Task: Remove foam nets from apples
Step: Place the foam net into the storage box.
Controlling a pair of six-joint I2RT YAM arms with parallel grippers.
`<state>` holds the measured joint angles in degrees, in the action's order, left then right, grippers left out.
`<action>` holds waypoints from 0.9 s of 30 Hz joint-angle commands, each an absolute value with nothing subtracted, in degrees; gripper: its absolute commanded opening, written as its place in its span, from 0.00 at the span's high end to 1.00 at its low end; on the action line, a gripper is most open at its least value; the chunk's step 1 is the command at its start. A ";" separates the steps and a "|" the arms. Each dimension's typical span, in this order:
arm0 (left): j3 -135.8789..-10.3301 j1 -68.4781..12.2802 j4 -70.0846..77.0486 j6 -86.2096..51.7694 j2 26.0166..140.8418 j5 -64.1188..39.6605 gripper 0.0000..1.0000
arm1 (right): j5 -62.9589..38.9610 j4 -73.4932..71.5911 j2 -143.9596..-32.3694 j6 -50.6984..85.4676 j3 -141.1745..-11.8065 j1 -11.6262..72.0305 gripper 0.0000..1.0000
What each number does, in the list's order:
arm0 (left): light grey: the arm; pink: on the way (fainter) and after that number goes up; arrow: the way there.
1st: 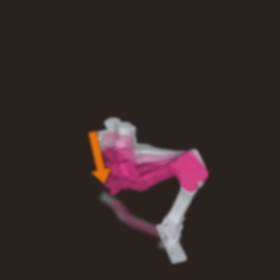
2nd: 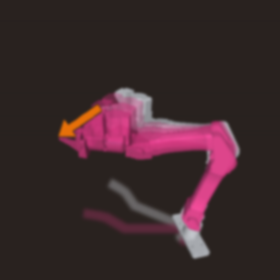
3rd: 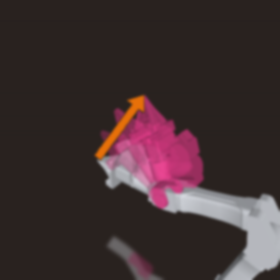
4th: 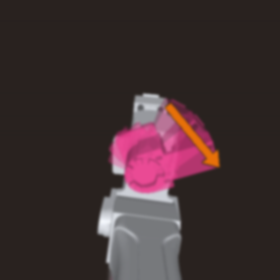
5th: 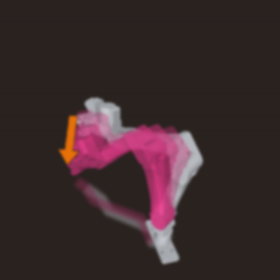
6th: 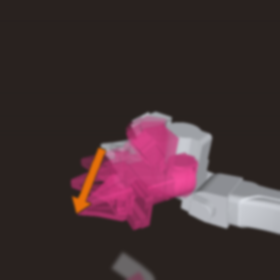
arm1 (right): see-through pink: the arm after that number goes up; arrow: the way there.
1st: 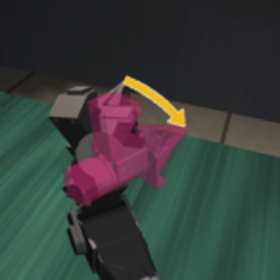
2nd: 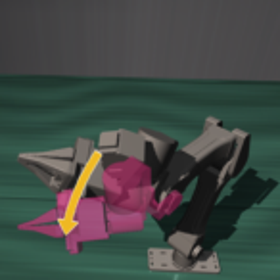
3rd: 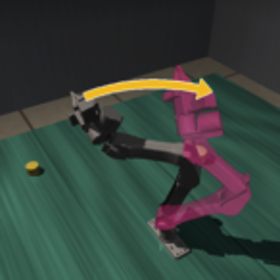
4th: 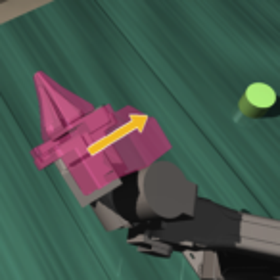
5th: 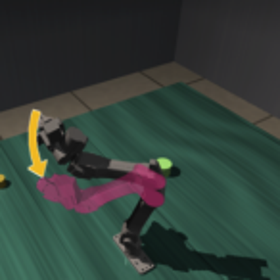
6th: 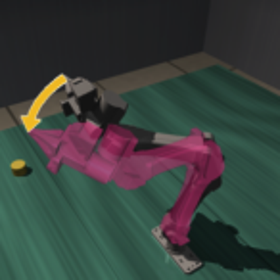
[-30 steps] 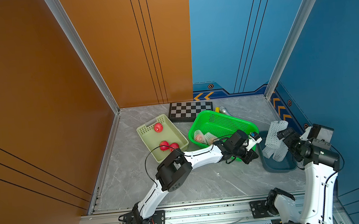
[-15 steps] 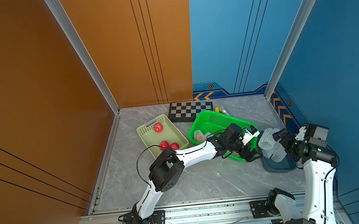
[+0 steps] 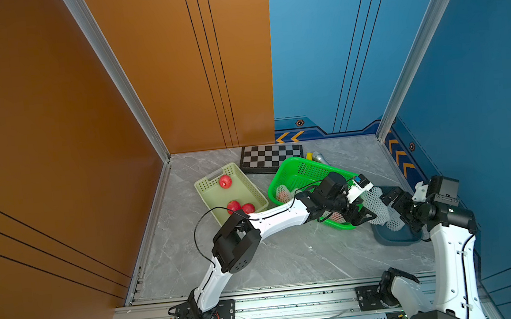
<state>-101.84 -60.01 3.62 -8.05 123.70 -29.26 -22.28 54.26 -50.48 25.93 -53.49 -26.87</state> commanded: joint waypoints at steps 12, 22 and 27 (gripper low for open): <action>-105.32 -60.78 3.94 -9.64 127.31 -30.70 0.45 | -17.60 57.43 -50.13 23.18 -58.01 -26.37 0.00; -89.60 -52.01 5.63 -14.67 114.58 -29.12 0.02 | -18.55 48.23 -53.53 24.07 -56.92 -14.36 0.01; -78.00 -47.74 5.44 -15.20 103.16 -26.54 0.02 | -14.12 42.64 -60.08 24.46 -56.33 -1.15 0.05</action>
<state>-81.65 -48.56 4.64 -14.11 109.45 -28.12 -17.52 47.40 -57.32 24.12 -57.06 -6.26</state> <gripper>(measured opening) 0.980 0.959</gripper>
